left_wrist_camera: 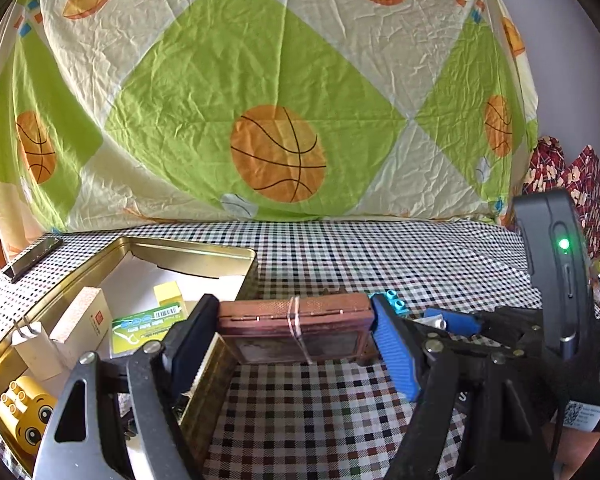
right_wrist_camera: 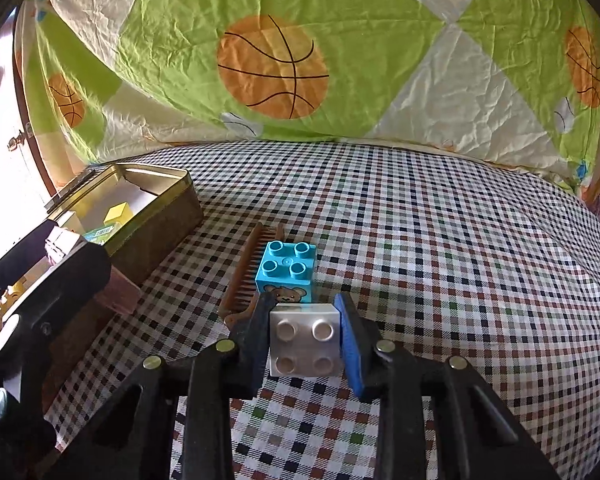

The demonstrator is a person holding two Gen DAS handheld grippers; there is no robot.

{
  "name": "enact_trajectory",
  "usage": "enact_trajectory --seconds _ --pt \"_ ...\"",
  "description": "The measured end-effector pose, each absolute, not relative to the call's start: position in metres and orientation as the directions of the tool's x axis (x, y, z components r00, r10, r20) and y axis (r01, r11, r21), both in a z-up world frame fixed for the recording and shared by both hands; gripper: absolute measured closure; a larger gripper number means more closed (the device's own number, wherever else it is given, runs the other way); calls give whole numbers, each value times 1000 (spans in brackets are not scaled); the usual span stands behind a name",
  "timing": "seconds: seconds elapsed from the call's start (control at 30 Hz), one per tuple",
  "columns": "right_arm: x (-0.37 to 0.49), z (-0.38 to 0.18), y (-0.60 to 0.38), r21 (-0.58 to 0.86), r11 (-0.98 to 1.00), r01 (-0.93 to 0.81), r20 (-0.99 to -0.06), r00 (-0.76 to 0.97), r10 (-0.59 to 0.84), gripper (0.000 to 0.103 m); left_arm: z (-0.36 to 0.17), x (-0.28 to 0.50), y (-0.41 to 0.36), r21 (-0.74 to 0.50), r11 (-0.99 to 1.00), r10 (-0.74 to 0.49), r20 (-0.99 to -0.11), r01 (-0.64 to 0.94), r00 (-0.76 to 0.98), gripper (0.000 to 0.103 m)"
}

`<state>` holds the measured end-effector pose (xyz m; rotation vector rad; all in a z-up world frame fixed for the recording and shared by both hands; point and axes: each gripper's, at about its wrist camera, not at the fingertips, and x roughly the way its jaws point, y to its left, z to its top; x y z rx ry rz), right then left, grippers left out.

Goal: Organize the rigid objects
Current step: 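Close the right gripper on the white duplo brick while the left grips the brown frame, then lift the brown frame with the left gripper while the right lifts the white brick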

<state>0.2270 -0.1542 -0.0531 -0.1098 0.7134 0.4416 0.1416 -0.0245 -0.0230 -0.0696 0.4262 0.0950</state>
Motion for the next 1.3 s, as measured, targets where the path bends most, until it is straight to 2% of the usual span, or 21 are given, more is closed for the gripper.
enact_trajectory --seconds 0.6,1.3 --pt "183 -27 -175 74 901 -428 -424 804 417 69 -20 132 -29 -34 995 76 -364 -95 928 26" --pt "148 -18 -178 14 901 -433 -275 865 420 69 -15 118 -30 -8 995 90 -309 -98 947 26"
